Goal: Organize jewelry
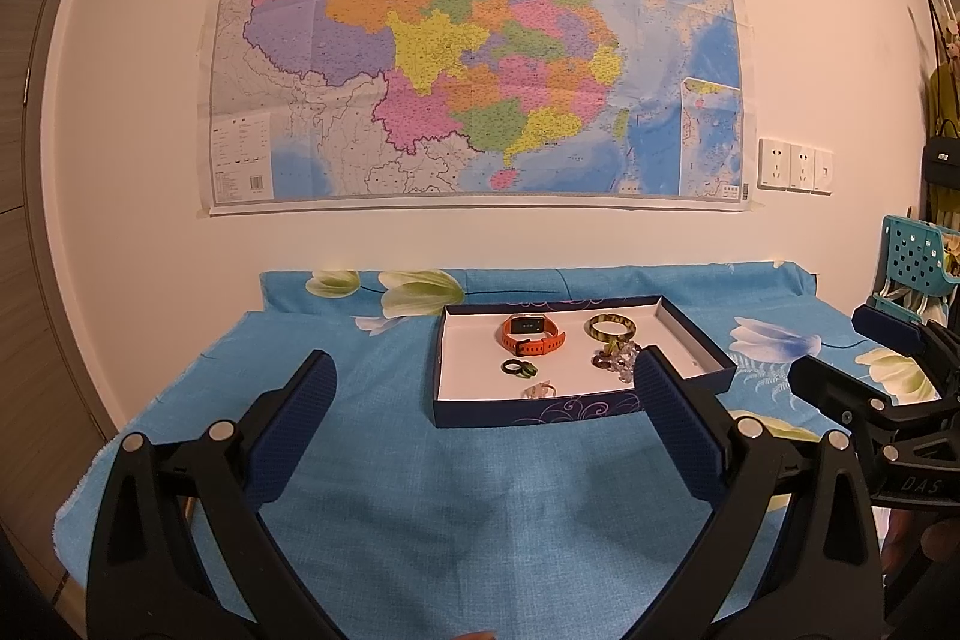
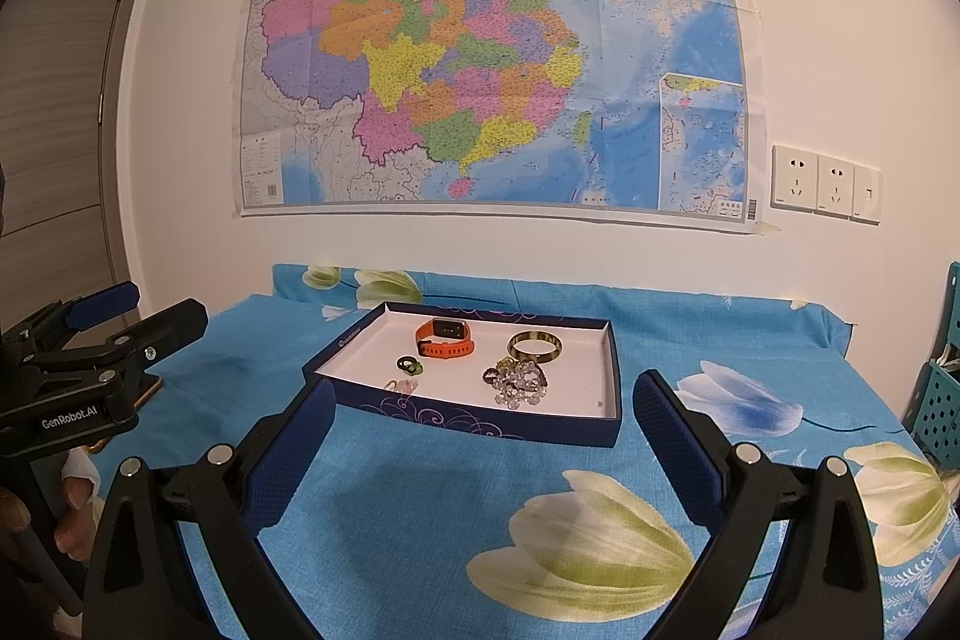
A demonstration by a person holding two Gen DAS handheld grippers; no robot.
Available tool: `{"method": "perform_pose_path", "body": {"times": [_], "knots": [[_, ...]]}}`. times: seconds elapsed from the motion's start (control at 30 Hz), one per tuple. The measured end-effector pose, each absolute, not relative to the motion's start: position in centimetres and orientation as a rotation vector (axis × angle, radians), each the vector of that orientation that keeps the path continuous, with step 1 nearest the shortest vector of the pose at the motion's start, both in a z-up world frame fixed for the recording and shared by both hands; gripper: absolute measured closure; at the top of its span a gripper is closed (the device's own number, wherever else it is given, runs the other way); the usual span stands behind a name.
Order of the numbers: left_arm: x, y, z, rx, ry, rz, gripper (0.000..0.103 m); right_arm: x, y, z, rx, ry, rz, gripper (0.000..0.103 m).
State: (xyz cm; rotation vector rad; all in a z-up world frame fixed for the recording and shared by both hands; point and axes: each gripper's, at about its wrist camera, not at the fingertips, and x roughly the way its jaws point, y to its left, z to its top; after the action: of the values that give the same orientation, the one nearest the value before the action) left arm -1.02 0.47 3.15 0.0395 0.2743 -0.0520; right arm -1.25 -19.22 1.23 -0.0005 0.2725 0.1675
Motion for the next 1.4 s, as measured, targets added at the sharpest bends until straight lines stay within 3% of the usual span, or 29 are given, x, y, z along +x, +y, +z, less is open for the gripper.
{"method": "perform_pose_path", "body": {"times": [1.4], "knots": [[-0.45, 0.44, 2.75, 0.024, 0.287, -0.043, 0.005, -0.77, -19.15, 0.85, 0.005, 0.287, 0.169, 0.007]]}}
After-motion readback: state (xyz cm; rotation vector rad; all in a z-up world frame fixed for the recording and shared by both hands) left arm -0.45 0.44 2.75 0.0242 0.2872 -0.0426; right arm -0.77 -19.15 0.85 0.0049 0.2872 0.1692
